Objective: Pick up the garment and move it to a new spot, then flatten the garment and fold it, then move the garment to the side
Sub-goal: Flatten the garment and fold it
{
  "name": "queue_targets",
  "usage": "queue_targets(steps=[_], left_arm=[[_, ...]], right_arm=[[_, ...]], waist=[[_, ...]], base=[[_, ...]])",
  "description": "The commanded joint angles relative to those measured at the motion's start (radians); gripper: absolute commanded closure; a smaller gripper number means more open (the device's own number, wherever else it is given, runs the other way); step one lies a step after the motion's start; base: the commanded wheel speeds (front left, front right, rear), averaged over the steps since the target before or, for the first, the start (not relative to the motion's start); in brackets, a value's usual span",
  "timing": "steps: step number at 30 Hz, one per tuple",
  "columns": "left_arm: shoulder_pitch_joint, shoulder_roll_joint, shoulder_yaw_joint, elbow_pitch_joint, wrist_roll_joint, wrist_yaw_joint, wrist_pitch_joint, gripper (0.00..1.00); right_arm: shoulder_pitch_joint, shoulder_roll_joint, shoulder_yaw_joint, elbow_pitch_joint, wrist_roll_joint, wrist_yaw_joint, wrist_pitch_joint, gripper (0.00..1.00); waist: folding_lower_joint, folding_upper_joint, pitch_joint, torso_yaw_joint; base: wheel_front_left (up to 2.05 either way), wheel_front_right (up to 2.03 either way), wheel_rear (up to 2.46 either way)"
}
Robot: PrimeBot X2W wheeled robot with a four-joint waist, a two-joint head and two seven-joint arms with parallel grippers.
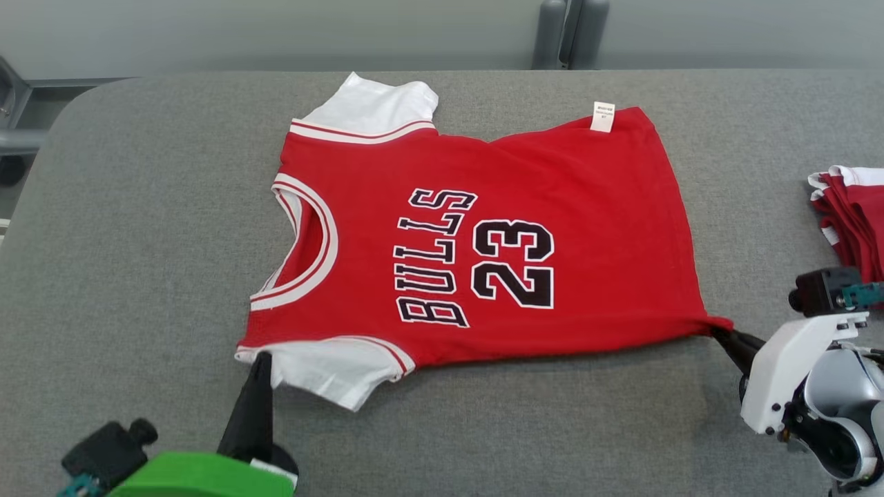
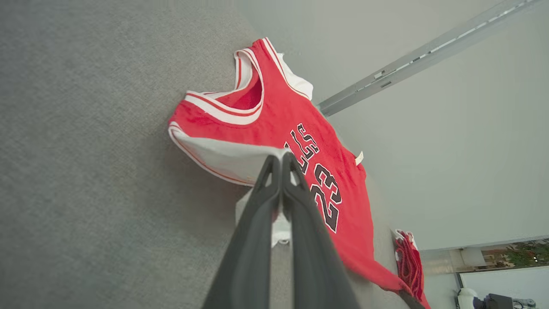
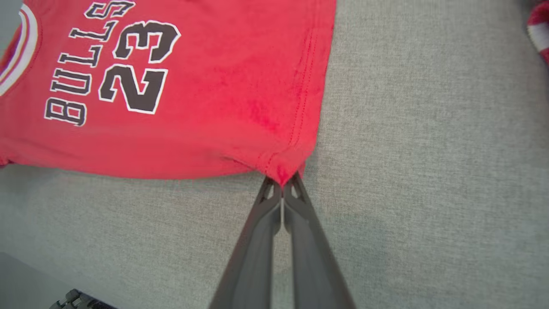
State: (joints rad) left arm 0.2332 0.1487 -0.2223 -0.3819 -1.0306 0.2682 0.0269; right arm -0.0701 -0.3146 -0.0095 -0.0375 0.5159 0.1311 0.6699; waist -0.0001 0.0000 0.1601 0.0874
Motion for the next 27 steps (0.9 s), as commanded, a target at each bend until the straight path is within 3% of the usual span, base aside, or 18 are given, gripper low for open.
queue_targets(steps=[1,9,20,27], left_arm=[[-0.071,0.0,-0.013,0.004,0.015,-0.001,0.012,1.0],[-0.351,-0.023,-0.058,0.147,0.066,-0.029,0.032,1.0],[-0.677,-0.072,-0.041,0.474,0.078,-0.097,-0.077,1.0],[-0.833,-0.085,-0.085,0.678,0.104,-0.142,-0.11,1.0]], right_arm=[[-0.03,0.01,-0.004,-0.001,-0.004,-0.001,-0.013,1.0],[-0.153,0.012,0.017,0.068,-0.006,-0.001,-0.024,1.0],[-0.366,-0.001,0.051,0.223,0.001,-0.001,-0.077,1.0],[-0.446,-0.03,0.094,0.313,-0.007,-0.001,-0.121,1.0]], waist=[[0.0001,0.0,0.013,-0.006],[0.0001,0.0,0.074,-0.009],[0.0001,0.0,0.178,0.0],[0.0001,0.0,0.22,0.016]], base=[[0.0,0.0,0.0],[0.0,0.0,0.0],[0.0,0.0,0.0],[0.0,0.0,0.0]])
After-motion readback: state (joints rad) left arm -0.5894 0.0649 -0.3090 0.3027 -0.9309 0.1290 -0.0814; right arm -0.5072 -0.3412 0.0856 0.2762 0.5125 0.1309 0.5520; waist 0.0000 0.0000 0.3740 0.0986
